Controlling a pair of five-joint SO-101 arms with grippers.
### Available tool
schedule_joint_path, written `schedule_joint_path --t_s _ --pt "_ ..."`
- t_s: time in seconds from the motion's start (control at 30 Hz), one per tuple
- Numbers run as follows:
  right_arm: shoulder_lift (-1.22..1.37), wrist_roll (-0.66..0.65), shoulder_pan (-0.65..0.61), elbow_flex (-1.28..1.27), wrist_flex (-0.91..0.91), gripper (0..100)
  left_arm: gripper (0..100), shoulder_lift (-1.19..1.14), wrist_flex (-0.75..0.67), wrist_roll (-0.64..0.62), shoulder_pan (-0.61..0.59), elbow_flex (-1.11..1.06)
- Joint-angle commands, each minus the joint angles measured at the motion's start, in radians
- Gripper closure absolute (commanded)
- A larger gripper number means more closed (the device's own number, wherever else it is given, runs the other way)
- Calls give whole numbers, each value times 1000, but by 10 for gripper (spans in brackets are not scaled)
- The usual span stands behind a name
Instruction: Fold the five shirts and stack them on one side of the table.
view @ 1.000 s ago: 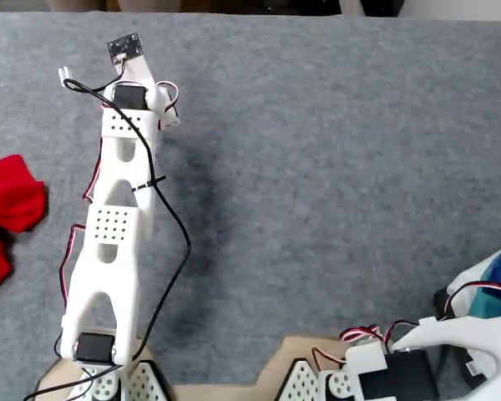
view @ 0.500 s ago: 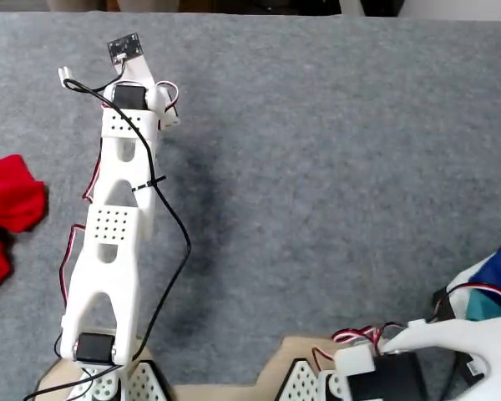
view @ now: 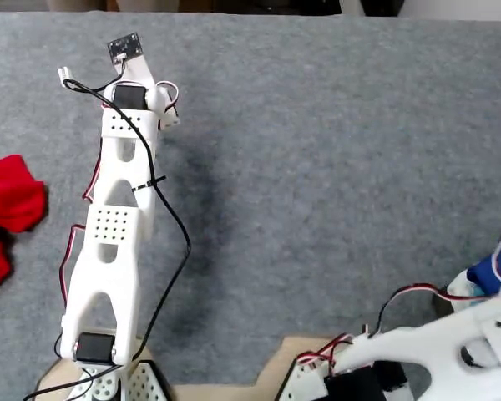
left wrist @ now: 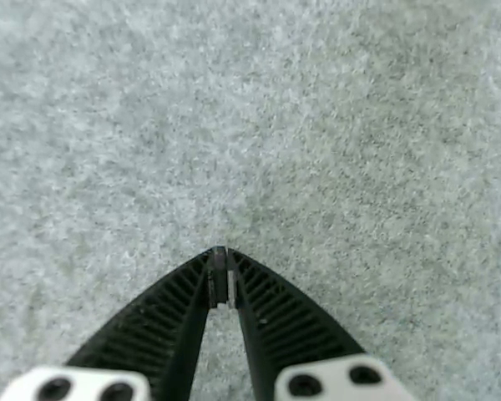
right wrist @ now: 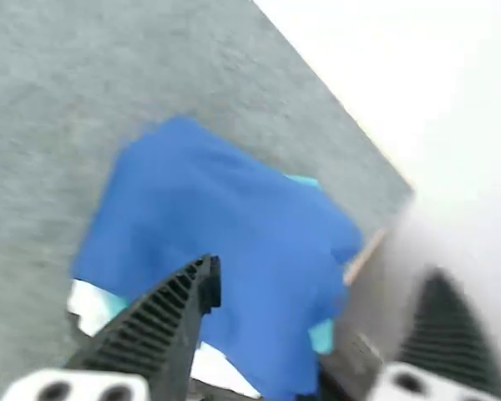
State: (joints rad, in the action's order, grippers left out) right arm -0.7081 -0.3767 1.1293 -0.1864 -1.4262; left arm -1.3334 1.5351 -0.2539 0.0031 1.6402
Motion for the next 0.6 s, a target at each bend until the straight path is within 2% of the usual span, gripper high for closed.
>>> schedule_joint_path --t_s 0.0,0.1,0.23,0.33,0.43,0.57 --pt "-25 94 -105 2 0 998 979 12 -18 6 6 29" --pt "-33 144 -203 -30 -9 959 980 16 -9 6 5 32" --pt "-31 155 -372 -97 -9 964 980 51 3 8 -32 34" --pt "-28 157 -518 -139 -44 992 979 147 78 49 -101 32" --pt "-27 157 -644 -182 -58 993 978 243 138 127 -226 31" --pt "-27 167 -763 -231 -34 993 922 312 181 255 -483 28"
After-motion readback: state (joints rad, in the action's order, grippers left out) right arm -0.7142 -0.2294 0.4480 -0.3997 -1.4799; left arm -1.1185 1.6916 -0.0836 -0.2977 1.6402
